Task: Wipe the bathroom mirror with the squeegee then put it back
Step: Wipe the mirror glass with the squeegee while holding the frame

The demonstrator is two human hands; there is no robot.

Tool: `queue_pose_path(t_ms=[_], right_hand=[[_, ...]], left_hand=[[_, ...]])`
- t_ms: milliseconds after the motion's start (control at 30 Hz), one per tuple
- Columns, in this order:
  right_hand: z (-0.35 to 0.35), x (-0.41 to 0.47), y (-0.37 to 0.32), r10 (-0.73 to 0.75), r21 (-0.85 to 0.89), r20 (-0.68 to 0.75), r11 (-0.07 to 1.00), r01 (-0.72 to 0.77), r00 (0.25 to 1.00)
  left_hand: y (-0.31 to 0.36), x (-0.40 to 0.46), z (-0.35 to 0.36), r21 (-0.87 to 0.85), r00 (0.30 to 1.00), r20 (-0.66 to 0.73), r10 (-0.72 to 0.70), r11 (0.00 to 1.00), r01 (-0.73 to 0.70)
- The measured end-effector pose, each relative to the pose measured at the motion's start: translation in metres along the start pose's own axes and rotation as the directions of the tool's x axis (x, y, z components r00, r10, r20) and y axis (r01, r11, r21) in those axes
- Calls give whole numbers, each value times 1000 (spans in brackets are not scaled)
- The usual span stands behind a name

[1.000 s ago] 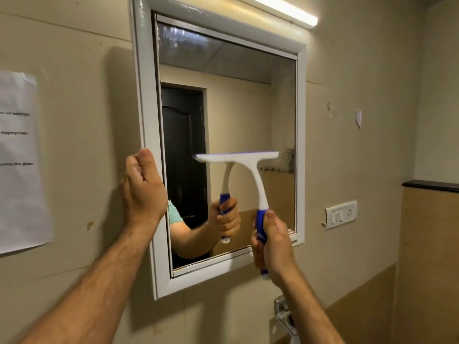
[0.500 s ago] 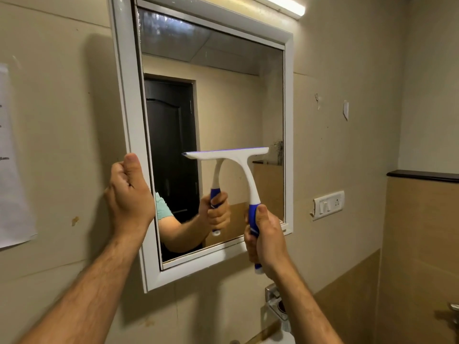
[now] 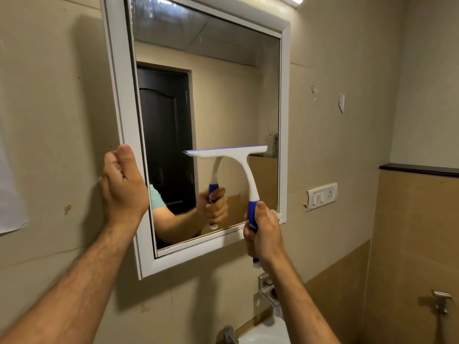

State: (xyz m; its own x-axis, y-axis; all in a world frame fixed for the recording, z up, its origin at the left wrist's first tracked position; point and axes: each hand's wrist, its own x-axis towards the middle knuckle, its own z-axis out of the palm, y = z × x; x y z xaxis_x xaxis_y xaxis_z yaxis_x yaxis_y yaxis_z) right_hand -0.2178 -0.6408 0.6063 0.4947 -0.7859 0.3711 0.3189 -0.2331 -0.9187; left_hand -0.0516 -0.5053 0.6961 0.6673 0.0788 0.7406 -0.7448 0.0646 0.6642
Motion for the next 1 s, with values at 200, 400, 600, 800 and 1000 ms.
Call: queue_pose_path(t_ms=[200, 400, 600, 800, 1000], right_hand=[[-4, -20, 39, 78, 47, 9, 996, -78, 997], [-12, -39, 62, 89, -11, -16, 996, -89, 996], [-7, -2, 11, 12, -10, -11, 1000, -12, 1000], [-10, -22, 53, 70, 12, -14, 997, -70, 997], [-26, -51, 87, 96, -20, -19, 995, -97, 995]], left_hand=[[-7, -14, -5, -24, 998, 54, -44, 999, 46], [-24, -34, -6, 7, 999, 29, -29, 1000, 29], [-26, -32, -6, 7, 1000, 22, -13, 1000, 13], [-29, -32, -4, -2, 1000, 10, 10, 1000, -10], [-34, -32, -3, -22, 1000, -6, 26, 999, -26]])
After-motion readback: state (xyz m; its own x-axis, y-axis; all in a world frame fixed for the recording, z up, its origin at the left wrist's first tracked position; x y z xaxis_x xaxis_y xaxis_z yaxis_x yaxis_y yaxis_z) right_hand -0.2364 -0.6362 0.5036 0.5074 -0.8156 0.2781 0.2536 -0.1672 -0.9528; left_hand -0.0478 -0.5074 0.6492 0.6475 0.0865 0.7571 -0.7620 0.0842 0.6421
